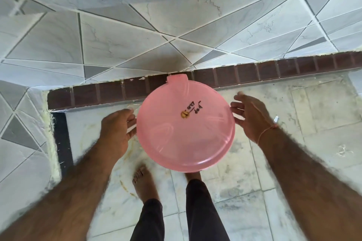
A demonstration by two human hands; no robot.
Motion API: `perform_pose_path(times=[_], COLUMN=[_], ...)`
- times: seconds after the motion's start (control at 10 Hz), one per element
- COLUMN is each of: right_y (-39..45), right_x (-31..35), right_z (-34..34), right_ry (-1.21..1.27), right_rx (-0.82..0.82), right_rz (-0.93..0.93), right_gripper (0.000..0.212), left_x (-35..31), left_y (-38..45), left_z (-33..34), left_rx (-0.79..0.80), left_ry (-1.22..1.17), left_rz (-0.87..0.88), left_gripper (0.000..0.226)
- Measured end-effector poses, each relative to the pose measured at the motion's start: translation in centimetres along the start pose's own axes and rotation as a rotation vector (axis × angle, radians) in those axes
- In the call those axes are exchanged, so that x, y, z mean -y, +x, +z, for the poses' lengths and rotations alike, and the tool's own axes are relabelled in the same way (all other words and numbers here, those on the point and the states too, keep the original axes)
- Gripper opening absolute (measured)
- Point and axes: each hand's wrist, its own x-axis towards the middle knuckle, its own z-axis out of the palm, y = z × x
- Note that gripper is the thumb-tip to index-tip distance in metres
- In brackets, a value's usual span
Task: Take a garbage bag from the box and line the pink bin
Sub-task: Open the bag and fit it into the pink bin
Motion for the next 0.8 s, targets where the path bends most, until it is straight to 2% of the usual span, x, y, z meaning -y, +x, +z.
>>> perform_pose_path(times=[0.1,0.2,0.3,0.4,0.5,0.6,0.8], right_y=[0.2,0.5,0.3,-0.8,-2.0,-3.0,-6.1], right_x=[-3.5,-5.2,-5.4,-5.8,-6.3,-6.2,-2.4], right_z=[0.7,1.4,2.0,2.9,4.1,4.7,6.3], right_ry=[0.038,-0.068,-0.333,-0.965,-1.336,-1.532,-1.473], right_rx=[-0.027,-0.036,0.015,0.087,0.196,0.28,0.259], right_rz=[-0.07,-0.083,-0.145,-0.35,-0.445,-0.401,-0.442], right_gripper=[0.01,0.04,0.046,0.053,0.058,0.063,0.064], left_x=[2.2,3.2,4.1,5.2,5.9,5.9,1.6], left_y=[0.0,0.4,0.1,-0.7,-0.9,-1.7,-5.9], left_z=[0.7,1.2,1.5,1.3,0.8,0.3,0.1], left_rx=[-0.066,-0.104,-0.044,0.033,0.155,0.247,0.198], left_ry=[-0.009,0.108,0.481,1.003,1.346,1.524,1.412], left_rz=[0.019,0.086,0.273,0.616,0.723,0.598,0.581], left_gripper=[0.009,0.013,0.025,0.044,0.052,0.06,0.061])
